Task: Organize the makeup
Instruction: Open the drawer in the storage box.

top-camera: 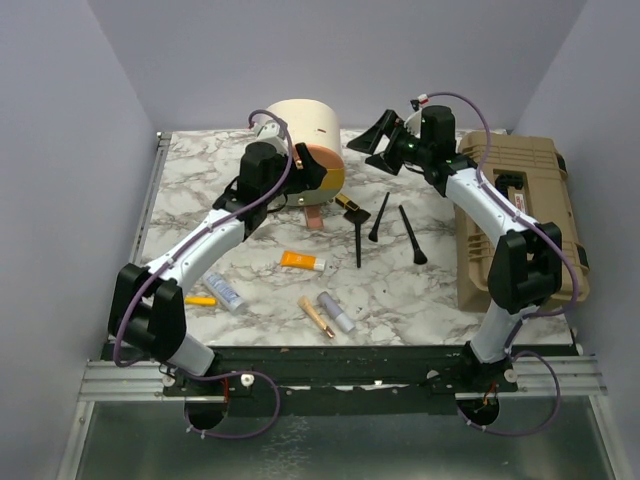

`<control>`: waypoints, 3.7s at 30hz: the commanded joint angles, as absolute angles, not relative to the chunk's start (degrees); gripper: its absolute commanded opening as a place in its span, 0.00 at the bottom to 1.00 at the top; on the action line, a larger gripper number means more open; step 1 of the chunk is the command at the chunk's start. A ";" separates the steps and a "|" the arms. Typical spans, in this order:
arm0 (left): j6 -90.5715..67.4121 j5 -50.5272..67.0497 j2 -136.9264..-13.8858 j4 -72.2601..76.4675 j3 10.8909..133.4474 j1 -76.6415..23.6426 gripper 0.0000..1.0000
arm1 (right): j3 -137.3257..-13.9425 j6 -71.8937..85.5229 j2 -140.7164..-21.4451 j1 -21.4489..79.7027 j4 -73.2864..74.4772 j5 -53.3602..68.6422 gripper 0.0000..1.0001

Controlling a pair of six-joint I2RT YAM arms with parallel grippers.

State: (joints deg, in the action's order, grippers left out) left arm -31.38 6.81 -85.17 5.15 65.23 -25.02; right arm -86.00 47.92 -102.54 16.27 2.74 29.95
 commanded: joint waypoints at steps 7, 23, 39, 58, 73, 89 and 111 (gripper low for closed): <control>-25.45 -12.24 -90.10 -5.16 74.29 -26.72 0.69 | -88.27 45.45 -103.27 16.26 10.01 29.08 0.94; -25.06 -12.91 -95.69 -10.37 79.77 -26.61 0.47 | -89.53 44.27 -103.19 16.22 12.12 28.70 0.94; -26.49 -15.39 -97.01 -10.32 81.90 -26.63 0.49 | -88.52 44.62 -103.41 16.26 12.48 28.31 0.94; -29.19 -14.28 -94.02 -10.10 79.18 -26.67 0.18 | -90.26 43.95 -104.68 16.24 13.34 28.65 0.90; -26.14 -6.83 -86.34 -10.17 73.28 -26.70 0.18 | -89.28 43.29 -104.33 16.25 14.10 30.03 0.90; -27.60 -4.11 -79.48 -10.19 66.02 -26.72 0.20 | -92.05 35.61 -103.93 16.26 20.92 27.81 0.93; -28.93 -1.85 -78.41 -10.23 63.89 -26.89 0.33 | -88.28 24.83 -97.86 16.26 29.78 17.25 0.96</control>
State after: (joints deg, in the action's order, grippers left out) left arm -28.05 -4.10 -80.20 -9.98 64.42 -26.76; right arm -88.97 26.87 -99.31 16.27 25.85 20.45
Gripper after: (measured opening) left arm 0.325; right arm 0.959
